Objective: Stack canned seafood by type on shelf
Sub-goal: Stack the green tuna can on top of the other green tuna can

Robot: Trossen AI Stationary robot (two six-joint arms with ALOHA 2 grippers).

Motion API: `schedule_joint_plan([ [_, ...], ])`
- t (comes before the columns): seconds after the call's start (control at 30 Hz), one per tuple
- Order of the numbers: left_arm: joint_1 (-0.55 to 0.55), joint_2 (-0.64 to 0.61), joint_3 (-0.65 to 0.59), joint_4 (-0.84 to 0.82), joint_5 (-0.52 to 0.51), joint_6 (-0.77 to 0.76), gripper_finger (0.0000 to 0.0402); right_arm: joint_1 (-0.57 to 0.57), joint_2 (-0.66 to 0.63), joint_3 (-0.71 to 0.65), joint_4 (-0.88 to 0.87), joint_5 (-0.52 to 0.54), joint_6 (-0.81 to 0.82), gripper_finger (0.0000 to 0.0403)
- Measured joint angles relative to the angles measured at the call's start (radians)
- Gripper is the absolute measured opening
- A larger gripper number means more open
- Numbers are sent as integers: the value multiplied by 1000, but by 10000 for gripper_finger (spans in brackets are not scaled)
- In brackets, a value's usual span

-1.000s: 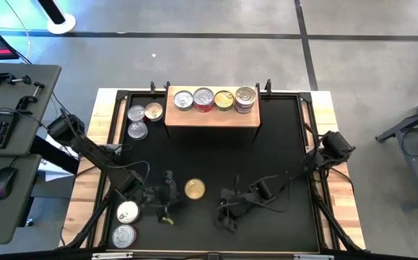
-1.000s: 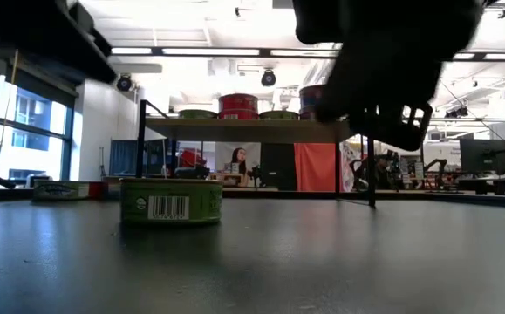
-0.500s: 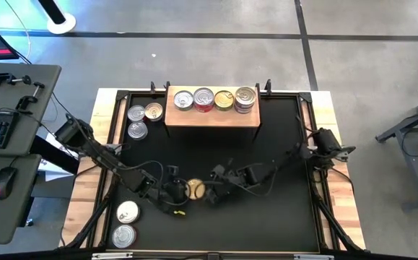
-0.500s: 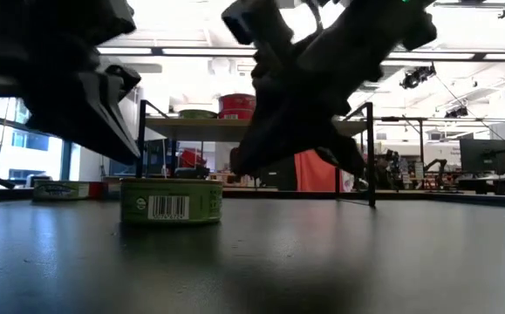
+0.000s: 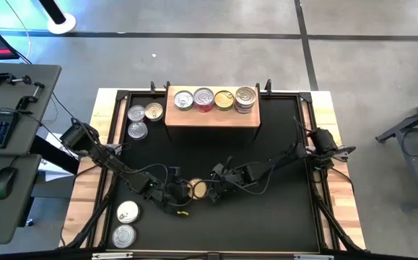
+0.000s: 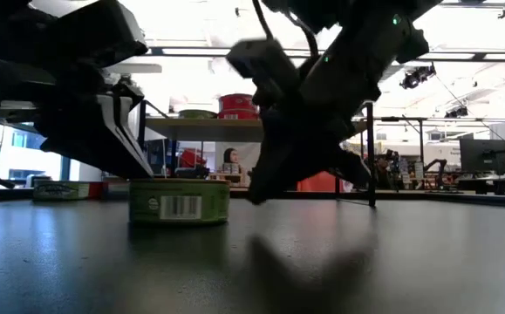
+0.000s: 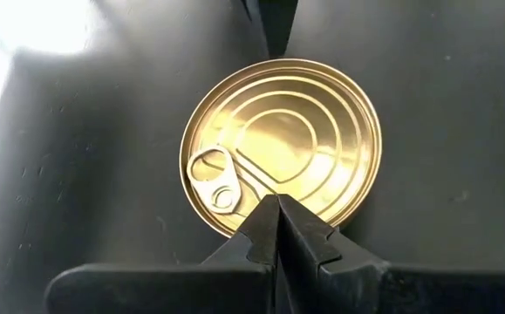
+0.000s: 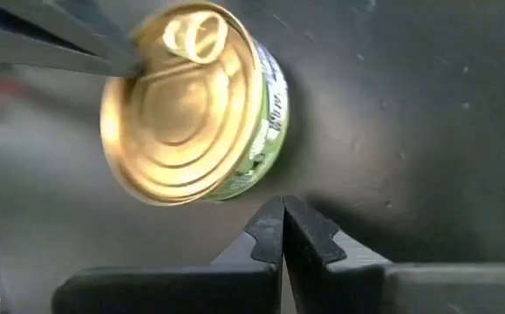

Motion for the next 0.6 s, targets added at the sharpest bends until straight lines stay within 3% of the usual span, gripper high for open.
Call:
schedule_joint_plan([
  [0.43,-1,18,-1,4,2,-108,0,4,35,-1,137,20,-5,0],
  [0.6,-12,29,-1,4,-8,-158,0,13,35,43,114,0,-24,0],
])
